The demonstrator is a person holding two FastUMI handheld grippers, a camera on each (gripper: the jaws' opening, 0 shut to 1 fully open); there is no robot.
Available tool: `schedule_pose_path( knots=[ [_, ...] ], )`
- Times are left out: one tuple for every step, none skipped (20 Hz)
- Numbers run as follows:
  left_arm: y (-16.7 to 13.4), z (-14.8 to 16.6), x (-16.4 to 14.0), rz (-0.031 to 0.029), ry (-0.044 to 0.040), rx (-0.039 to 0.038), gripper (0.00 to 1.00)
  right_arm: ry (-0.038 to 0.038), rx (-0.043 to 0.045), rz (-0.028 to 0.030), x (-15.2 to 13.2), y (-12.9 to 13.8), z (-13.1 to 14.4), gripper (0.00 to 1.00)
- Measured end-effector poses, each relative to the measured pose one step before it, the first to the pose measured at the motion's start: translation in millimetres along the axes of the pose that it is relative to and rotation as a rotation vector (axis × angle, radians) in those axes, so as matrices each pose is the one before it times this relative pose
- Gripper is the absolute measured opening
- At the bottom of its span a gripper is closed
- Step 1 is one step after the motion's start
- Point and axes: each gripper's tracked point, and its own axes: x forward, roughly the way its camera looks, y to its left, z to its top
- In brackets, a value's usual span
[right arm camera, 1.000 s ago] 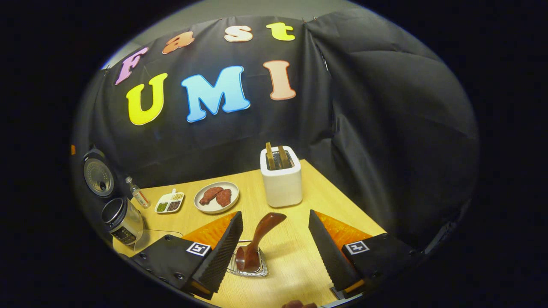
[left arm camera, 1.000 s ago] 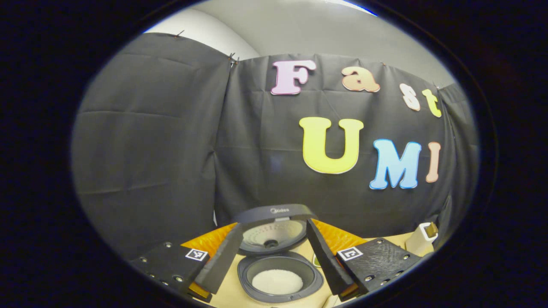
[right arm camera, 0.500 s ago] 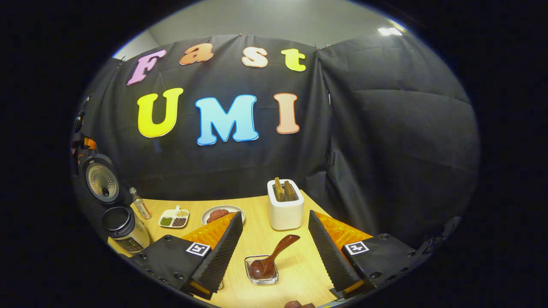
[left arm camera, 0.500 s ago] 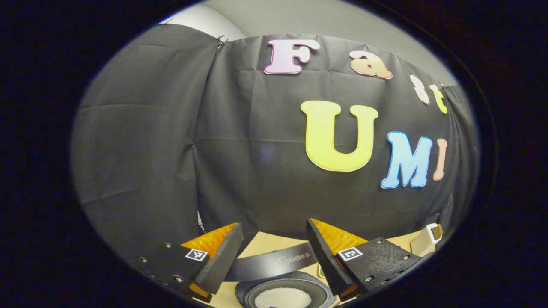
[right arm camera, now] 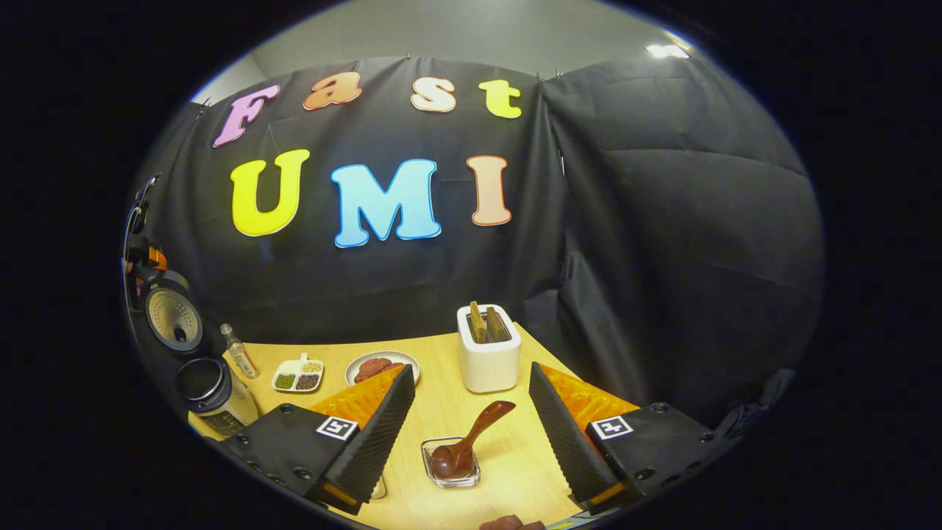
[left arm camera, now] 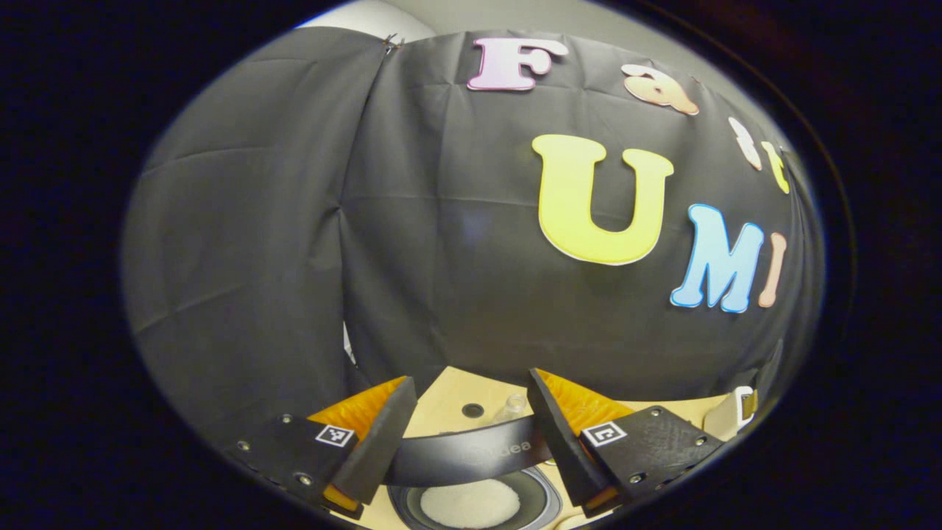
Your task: Close the left gripper, press the button to open the rice cooker; take a wooden spoon from the chopstick holder with the right hand, scoop a spoonful of rice and pour it into the rice cooker, then put the wooden spoon back into the chopstick holder.
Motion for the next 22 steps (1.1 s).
schedule_pose_path(
  knots=[
    [-2.35,-6.05,-6.48,0.00723,0.01481,0.00047,0.99,0.00591,-0.00425,0.00719,3.6,-3.79,-0.74,0.99],
    [-2.96,-9.67,-7.11,0.00486,0.01952,-0.00134,0.94,-0.00279,-0.00231,0.00574,3.37,-2.69,0.75,0.96],
    [-2.55,-10.06,-6.59,0.00256,0.02051,-0.0019,0.96,-0.00071,-0.00069,0.00884,3.91,-2.12,-0.06,0.99],
    [-1.82,-9.06,-7.4,0.00077,0.02417,-0.00478,0.96,0.00304,0.00371,0.01394,2.52,-0.12,-1.11,0.99],
    [-3.26,-11.96,-6.59,0.00116,0.02274,-0.00693,0.96,0.00295,0.00616,0.01872,2.74,0.51,-0.68,0.96],
    [-4.33,-11.58,-5.8,-0.00148,0.02381,-0.00396,0.96,0.00149,0.0053,0.01948,2.14,0.87,-0.8,0.96],
    [-2.51,-14.53,-5.17,-0.00209,0.02283,-0.00252,0.96,0.0017,0.00101,0.01627,2.0,-0.76,-1.68,0.99],
    [-2.38,-15.39,-4.77,-0.00158,0.0224,-0.00281,0.96,0.00345,-0.00326,0.01474,0.86,-1.23,-2.17,0.99],
    [-4.5,-16.18,-3.84,-0.00275,0.02414,-0.00244,0.97,0.00452,-0.00544,0.01231,2.38,-1.25,-3.22,0.96],
    [-3.42,-16.4,-2.1,-0.00233,0.02637,-0.00155,0.96,0.00893,-0.00619,0.01118,1.79,-1.22,-3.1,0.99],
    [-1.81,-15.84,-2.46,-0.00181,0.02533,0.00448,0.96,0.0112,-0.00482,0.01085,2.08,-1.18,-3.94,0.99],
    [-0.77,-15.04,-1.18,0.00038,0.02112,0.01191,0.97,0.01112,-0.00386,0.0085,1.08,-1.4,-3.21,0.99],
    [-2.15,-15.38,1.76,0.0026,0.02088,0.01253,0.97,0.00601,-0.00181,0.00565,2.87,2.66,-0.72,0.99],
    [-1.04,-11.26,2.06,0.00271,0.01753,0.00779,0.97,0.00446,-0.0009,0.00498,1.5,-1.11,-1.34,0.99],
    [-1.64,-11.08,1.97,0.00311,0.01518,0.00593,0.99,0.00391,-0.00075,0.0018,0.0,-1.63,-1.47,0.99],
    [-1.52,-7.99,5.51,0.00345,0.01153,0.00529,0.97,0.00331,-0.00074,0.0017,0.3,-1.31,-1.27,0.99],
    [-1.46,-6.91,5.27,0.00457,0.00753,0.00614,0.97,0.00241,-0.00037,0.00102,0.01,-1.0,-2.34,0.99],
    [-1.25,-10.73,3.3,0.00467,0.00973,0.00565,0.97,0.00482,-0.00001,0.00177,-0.7,-0.9,-2.18,0.99],
    [-0.59,-9.21,3.76,0.00462,0.01297,0.00818,0.97,0.00678,-0.00083,0.00378,-1.42,-0.72,-3.21,0.99],
    [-1.3,-11.07,1.26,0.00405,0.0167,0.00774,0.97,0.00485,-0.00198,0.00256,-1.49,-1.46,-3.12,0.99],
    [-0.75,-9.69,4.23,0.00558,0.01744,0.00611,0.97,0.00499,-0.00242,0.00103,-0.94,-2.03,-2.51,0.99],
    [-1.99,-11.25,7.37,0.00447,0.01641,0.00567,0.95,0.00695,-0.00027,0.00104,-1.8,-2.22,-3.15,0.99]
  ],
)
